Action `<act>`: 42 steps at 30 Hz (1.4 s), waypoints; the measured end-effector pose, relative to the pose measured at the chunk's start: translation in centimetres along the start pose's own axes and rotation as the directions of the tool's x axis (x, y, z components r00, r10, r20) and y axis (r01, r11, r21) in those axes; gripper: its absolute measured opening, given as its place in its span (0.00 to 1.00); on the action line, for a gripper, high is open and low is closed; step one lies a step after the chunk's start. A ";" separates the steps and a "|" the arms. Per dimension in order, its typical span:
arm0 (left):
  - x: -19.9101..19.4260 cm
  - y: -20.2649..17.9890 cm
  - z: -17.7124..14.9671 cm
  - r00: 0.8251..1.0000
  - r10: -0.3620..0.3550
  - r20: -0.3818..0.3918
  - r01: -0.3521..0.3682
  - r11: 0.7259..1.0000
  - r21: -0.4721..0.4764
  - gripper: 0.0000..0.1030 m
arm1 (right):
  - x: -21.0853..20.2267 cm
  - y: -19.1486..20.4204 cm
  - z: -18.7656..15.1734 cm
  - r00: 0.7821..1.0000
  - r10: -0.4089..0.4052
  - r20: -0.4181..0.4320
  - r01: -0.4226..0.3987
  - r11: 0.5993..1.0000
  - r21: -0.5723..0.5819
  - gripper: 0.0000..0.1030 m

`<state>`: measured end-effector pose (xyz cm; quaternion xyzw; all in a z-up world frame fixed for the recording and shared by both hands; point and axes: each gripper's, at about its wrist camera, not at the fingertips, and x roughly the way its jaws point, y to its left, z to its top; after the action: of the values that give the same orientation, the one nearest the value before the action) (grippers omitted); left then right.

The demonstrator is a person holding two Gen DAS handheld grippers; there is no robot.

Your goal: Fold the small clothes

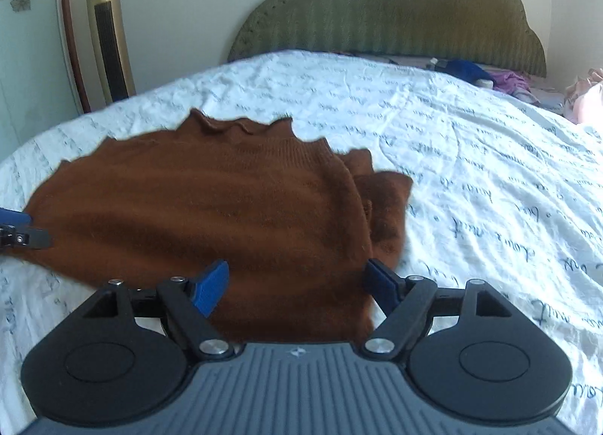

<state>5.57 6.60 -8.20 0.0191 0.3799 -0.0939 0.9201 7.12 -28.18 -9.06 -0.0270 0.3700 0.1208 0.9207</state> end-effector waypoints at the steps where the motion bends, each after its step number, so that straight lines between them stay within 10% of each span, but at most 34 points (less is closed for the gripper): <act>1: -0.1 -0.2 -0.3 1.000 0.008 0.000 -0.008 1.000 0.021 0.96 | 0.0 -0.5 -0.9 1.000 0.012 -0.013 -0.012 1.000 0.002 0.77; 10: -3.6 6.3 0.2 0.996 -0.088 -0.022 0.079 0.961 -0.265 0.97 | -4.2 -9.7 -4.1 0.970 0.196 0.142 -0.235 0.909 0.344 0.77; 15: -1.4 9.9 1.1 0.949 -0.311 -0.059 0.256 0.863 -0.436 0.99 | -0.1 -12.1 -3.6 0.900 0.400 0.176 -0.434 0.770 0.468 0.77; 20: 1.4 11.8 2.9 0.930 -0.366 -0.028 0.296 0.794 -0.531 1.00 | 4.0 -13.5 -1.1 0.849 0.487 0.206 -0.516 0.680 0.521 0.77; 23: 3.2 13.5 4.4 0.930 -0.368 -0.021 0.290 0.767 -0.573 1.00 | 5.8 -14.2 0.8 0.848 0.492 0.195 -0.513 0.672 0.534 0.77; 31: 7.8 16.5 7.3 0.872 -0.489 0.016 0.356 0.612 -0.706 0.99 | 9.2 -13.0 4.0 0.754 0.640 0.147 -0.620 0.621 0.479 0.79; 35: 8.5 16.3 7.9 0.876 -0.481 -0.016 0.337 0.635 -0.695 0.81 | 9.8 -12.9 4.4 0.774 0.611 0.165 -0.601 0.626 0.497 0.77; 37: 8.6 16.0 8.1 0.896 -0.437 -0.076 0.280 0.689 -0.669 0.29 | 10.3 -13.0 4.6 0.774 0.608 0.177 -0.599 0.613 0.515 0.77; 40: 9.3 15.6 8.0 0.903 -0.415 -0.114 0.256 0.730 -0.633 0.15 | 10.3 -11.0 5.3 0.801 0.586 0.121 -0.570 0.687 0.449 0.73; 42: 8.9 14.7 8.4 0.924 -0.363 -0.120 0.236 0.788 -0.568 0.15 | 10.6 -10.1 5.3 0.843 0.534 0.061 -0.502 0.743 0.443 0.27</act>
<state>20.33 18.77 -9.01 -0.2930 0.4894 -0.1252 0.8118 20.54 -35.12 -12.96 0.2825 0.4123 0.2833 0.8185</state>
